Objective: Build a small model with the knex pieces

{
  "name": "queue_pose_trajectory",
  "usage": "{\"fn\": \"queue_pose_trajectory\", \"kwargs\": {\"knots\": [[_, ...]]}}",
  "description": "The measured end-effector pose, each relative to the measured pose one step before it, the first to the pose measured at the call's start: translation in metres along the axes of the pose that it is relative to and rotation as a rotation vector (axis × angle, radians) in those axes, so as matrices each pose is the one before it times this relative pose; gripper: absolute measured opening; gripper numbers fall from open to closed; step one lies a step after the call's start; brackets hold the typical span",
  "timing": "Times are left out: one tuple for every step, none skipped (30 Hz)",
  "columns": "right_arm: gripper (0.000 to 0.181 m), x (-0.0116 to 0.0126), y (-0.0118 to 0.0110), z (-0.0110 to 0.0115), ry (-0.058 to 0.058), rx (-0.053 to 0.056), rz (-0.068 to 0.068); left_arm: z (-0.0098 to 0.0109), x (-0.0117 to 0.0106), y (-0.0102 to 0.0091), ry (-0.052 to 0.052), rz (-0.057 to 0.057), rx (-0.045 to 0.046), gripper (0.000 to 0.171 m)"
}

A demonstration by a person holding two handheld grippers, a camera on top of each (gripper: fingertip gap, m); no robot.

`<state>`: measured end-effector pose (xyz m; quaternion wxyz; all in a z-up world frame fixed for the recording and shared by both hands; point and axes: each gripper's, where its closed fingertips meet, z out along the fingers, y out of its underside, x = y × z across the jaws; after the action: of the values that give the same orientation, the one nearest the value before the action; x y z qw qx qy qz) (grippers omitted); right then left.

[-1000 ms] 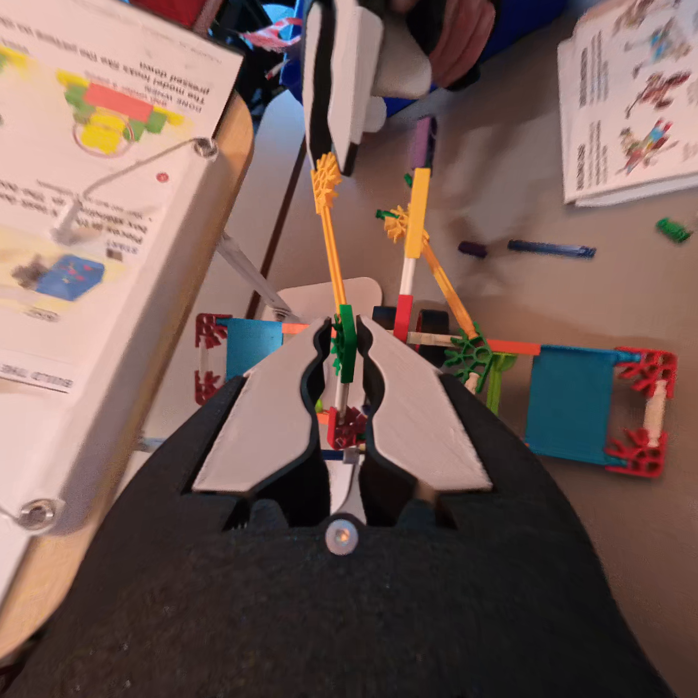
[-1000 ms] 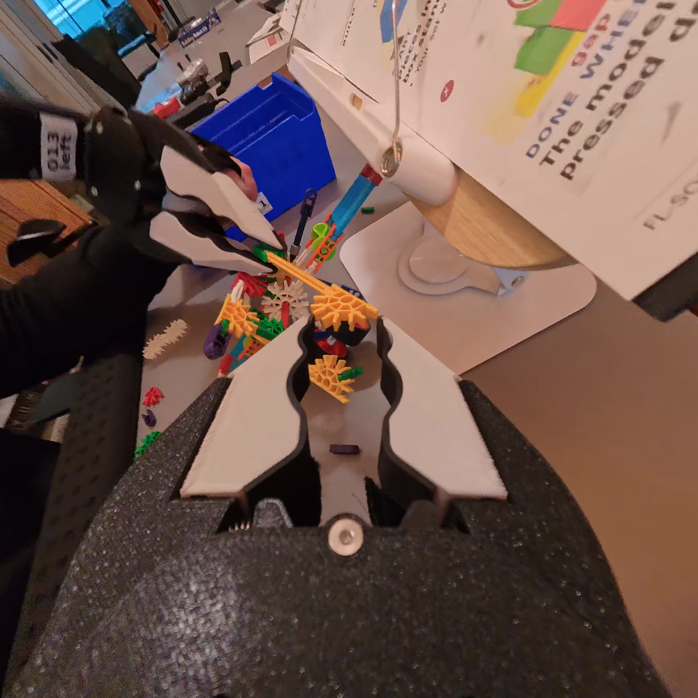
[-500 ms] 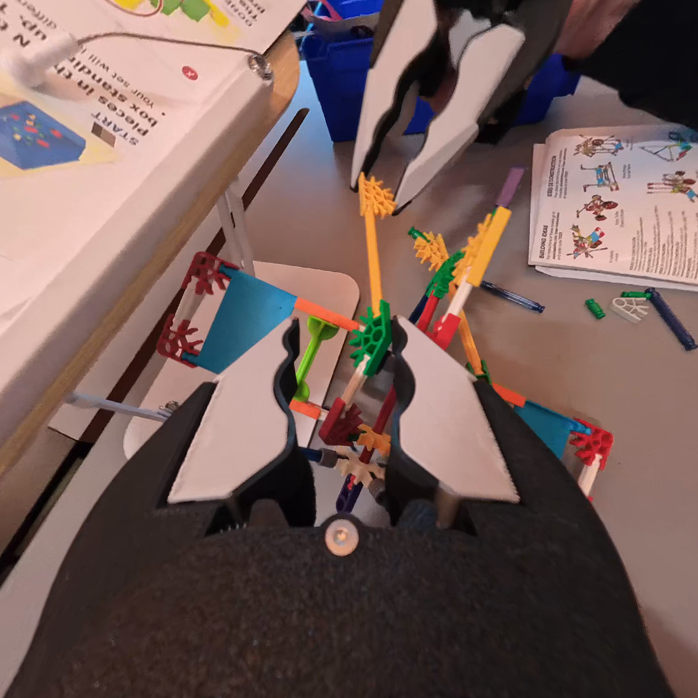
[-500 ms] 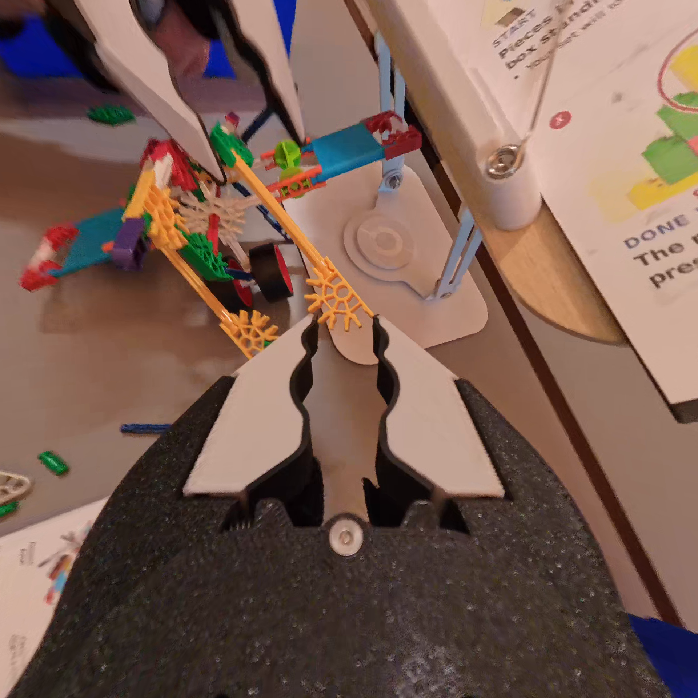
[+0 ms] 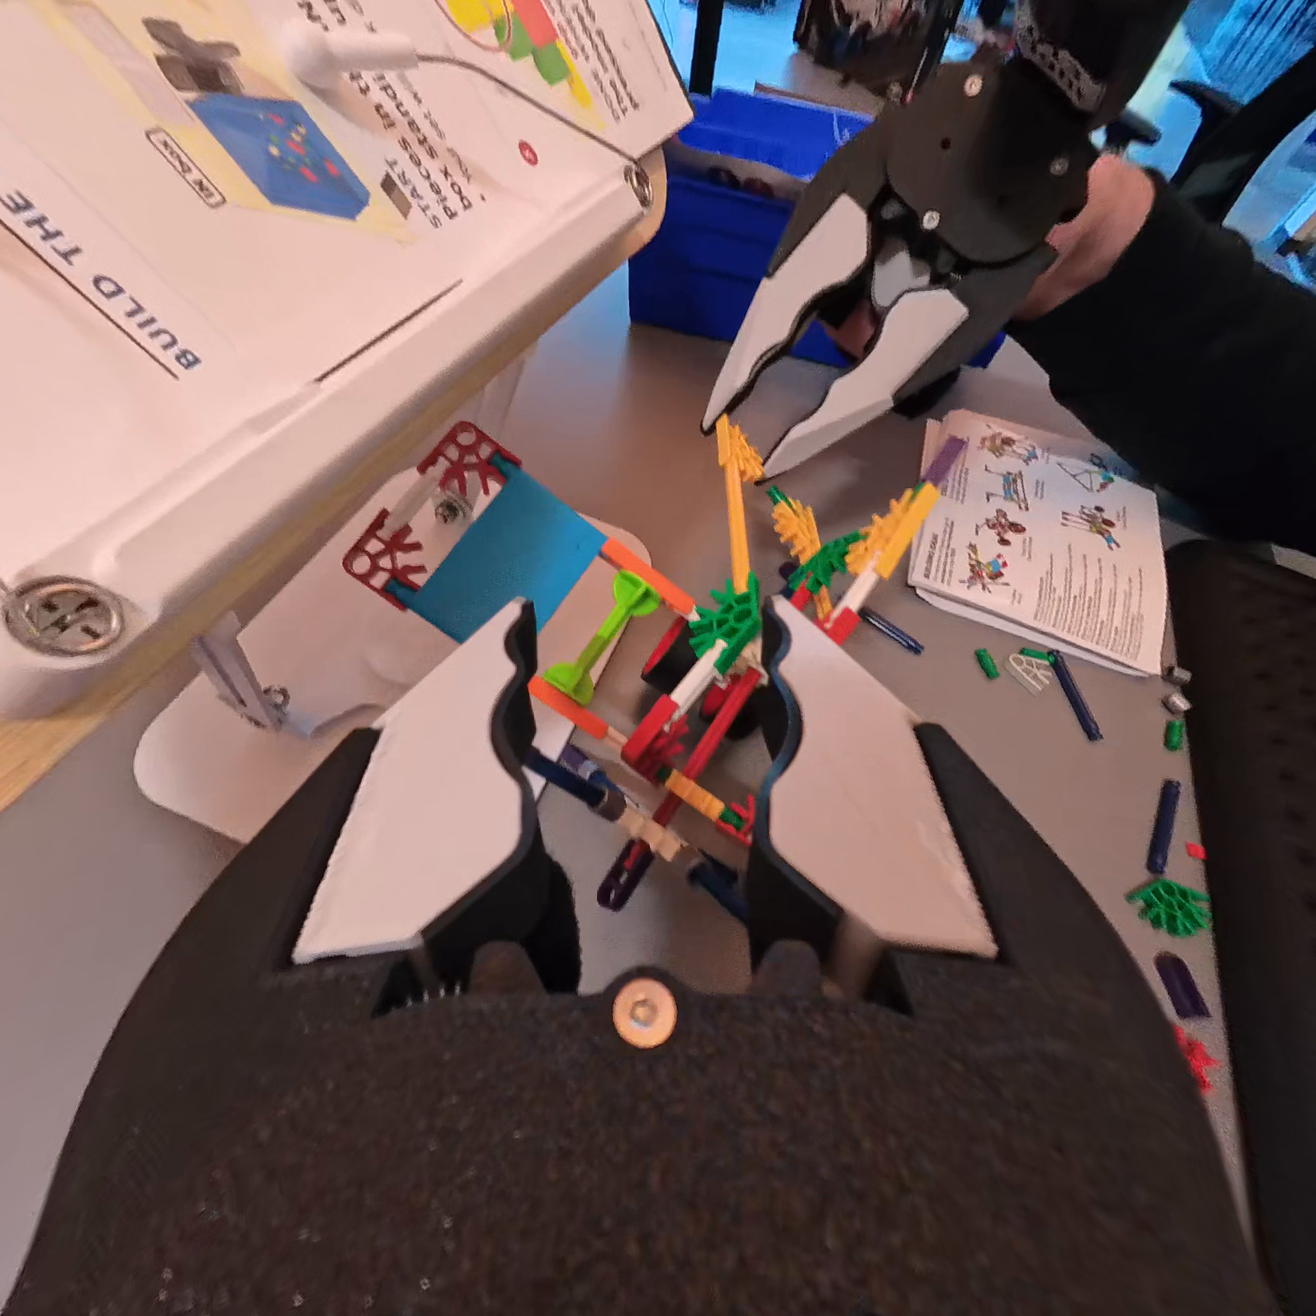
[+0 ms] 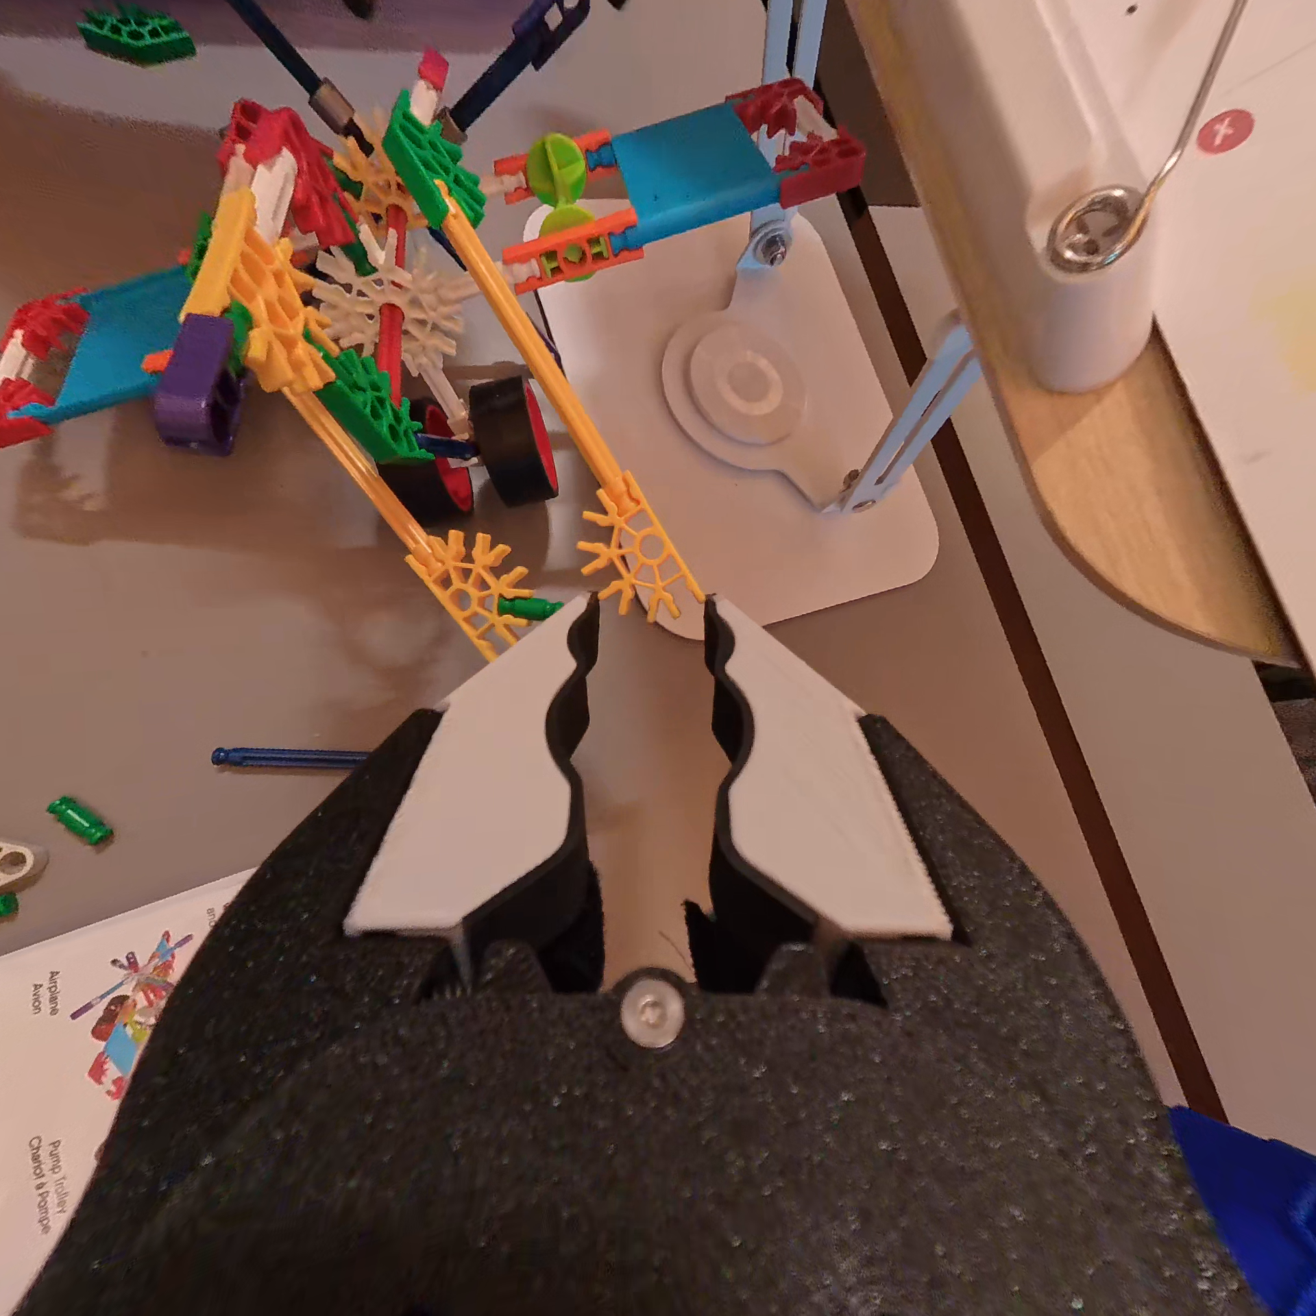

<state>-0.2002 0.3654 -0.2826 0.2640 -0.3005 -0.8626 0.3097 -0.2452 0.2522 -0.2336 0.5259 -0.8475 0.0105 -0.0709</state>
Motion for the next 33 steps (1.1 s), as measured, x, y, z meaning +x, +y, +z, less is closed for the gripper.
{"fn": "queue_pose_trajectory", "kwargs": {"knots": [[0.029,-0.00049,0.00089,0.00072,-0.0024,-0.0031,-0.0007,-0.00342,0.00105,0.00205,-0.0015,-0.0007,-0.02047,0.06],[0.029,-0.00089,0.0009,0.00045,-0.0058,-0.0045,0.0014,-0.00304,-0.00087,0.00287,-0.0169,-0.001,-0.02673,0.056],[0.029,-0.00097,0.00082,0.00003,-0.0043,-0.0047,-0.0024,-0.00195,-0.00057,0.00528,-0.0203,0.0106,-0.0433,0.053],[0.029,-0.00005,0.0,-0.0003,0.0018,-0.0015,-0.0049,-0.00059,0.0023,0.00813,-0.0046,0.0204,-0.05807,0.053],[0.029,0.00002,-0.00014,-0.00027,0.0013,-0.0016,-0.0004,0.0004,0.00229,0.00637,-0.0035,0.0178,-0.04332,0.052],[0.029,-0.00034,-0.00003,-0.00038,-0.0016,-0.0026,0.0014,0.00109,-0.00003,0.00375,-0.0141,0.0154,-0.02585,0.048],[0.029,-0.00031,-0.00003,-0.00031,-0.0004,-0.0014,-0.0014,0.00204,-0.00071,0.00141,-0.0124,0.011,-0.01003,0.044],[0.029,-0.00037,-0.00022,-0.00035,0.0002,-0.0012,-0.0019,0.00276,0.0012,0.00023,0.0084,-0.0029,-0.00211,0.04],[0.029,-0.00073,-0.00007,-0.00032,-0.0019,-0.0022,-0.0024,0.00313,0.00087,0.00089,0.0122,-0.0129,-0.00357,0.037],[0.029,-0.00058,-0.00009,-0.00038,-0.0001,-0.0005,-0.0052,0.00309,-0.00021,0.00124,0.005,-0.0051,-0.00432,0.031],[0.029,-0.00021,-0.0001,-0.0004,0.0013,-0.0005,-0.0034,0.00278,0.00014,0.00149,0.0051,-0.0011,-0.004,0.025],[0.025,0.00023,0.00069,0.00001,0.0022,-0.0042,-0.0001,0.00188,0.00096,0.00077,0.0139,-0.0111,-0.0001,0.021],[0.024,0.00029,0.00132,0.0001,0.0017,-0.0063,-0.0025,0.00104,0.00025,-0.0008,0.0111,-0.0152,0.00914,0.019],[0.024,-0.0005,0.00151,0.00027,-0.0026,-0.007,-0.0038,0.00111,0.0,-0.00062,0.0099,-0.0144,0.00876,0.018],[0.024,-0.00067,0.0015,0.00038,-0.0029,-0.007,-0.0034,0.00086,-0.00001,-0.00051,0.0105,-0.0142,0.00906,0.019],[0.024,0.0,0.00063,0.00031,0.0011,-0.0036,-0.0039,0.00084,-0.00104,-0.00049,0.0052,-0.0162,0.00774,0.019],[0.024,-0.0002,0.00009,0.00002,-0.0004,-0.0013,-0.0021,0.00085,-0.00183,-0.00035,-0.0008,-0.0128,0.00761,0.019],[0.024,-0.00113,-0.00006,-0.00016,-0.0058,-0.0009,0.0,0.0006,-0.00258,-0.00025,-0.0024,-0.0195,0.00756,0.019],[0.024,-0.00143,0.00002,-0.00014,-0.0076,-0.0008,-0.0006,0.00067,-0.00208,-0.00013,0.0005,-0.0201,0.00638,0.019],[0.024,-0.002,0.00032,-0.0002,-0.0095,-0.0027,-0.0028,0.00134,-0.00178,0.00074,-0.0032,-0.0009,-0.00024,0.019],[0.024,-0.00343,0.00056,-0.00013,-0.0174,-0.0037,-0.0051,0.00107,-0.00399,-0.00078,-0.024,0.0118,0.00672,0.02],[0.024,-0.00432,0.00013,0.00006,-0.0194,-0.0021,-0.0062,0.00151,-0.00308,-0.00009,-0.0191,0.005,-0.00085,0.02],[0.023,-0.00278,-0.00003,0.00028,-0.0101,-0.0033,-0.005,0.00183,-0.00192,0.00093,-0.0111,0.001,-0.00844,0.02],[0.023,-0.00123,0.00082,0.00064,-0.0017,-0.0109,-0.0036,0.00123,-0.00089,-0.0002,-0.0032,-0.0005,-0.00068,0.021],[0.023,-0.00143,0.0022,0.00101,-0.0015,-0.0188,-0.0061,0.00048,-0.0006,-0.00223,-0.0036,0.0054,0.01168,0.023],[0.023,-0.00237,0.00213,0.00123,-0.0038,-0.0172,-0.0139,0.00049,0.00049,-0.00102,0.0001,0.0093,0.00497,0.024],[0.023,-0.00168,0.00125,0.0009,0.0012,-0.0115,-0.0175,0.00047,0.00148,0.00061,0.005,0.011,-0.00575,0.024],[0.023,-0.00115,0.00082,0.00074,-0.0002,-0.0087,-0.0092,-0.00014,0.0005,-0.00016,-0.0017,0.0071,-0.00242,0.024],[0.023,-0.00209,0.00045,0.00033,-0.0092,-0.0059,-0.0002,-0.00022,0.00027,-0.00062,-0.0019,0.0016,0.00129,0.025],[0.023,-0.00167,0.00028,-0.00012,-0.0084,-0.0032,0.0011,-0.00023,0.00058,0.00013,0.0028,0.0018,-0.0019,0.026],[0.023,0.00086,0.00087,-0.00034,0.0037,-0.0066,0.0045,-0.00087,-0.00077,-0.00075,-0.0034,-0.0014,0.00405,0.028],[0.023,0.00233,0.00185,-0.00087,0.0088,-0.0127,0.0101,-0.00099,-0.00077,-0.001,-0.0026,-0.0056,0.0059,0.029],[0.023,0.00197,0.00196,-0.00133,0.0065,-0.0103,0.0072,-0.00122,0.00026,-0.00061,0.0042,-0.0038,0.00354,0.031]]}}
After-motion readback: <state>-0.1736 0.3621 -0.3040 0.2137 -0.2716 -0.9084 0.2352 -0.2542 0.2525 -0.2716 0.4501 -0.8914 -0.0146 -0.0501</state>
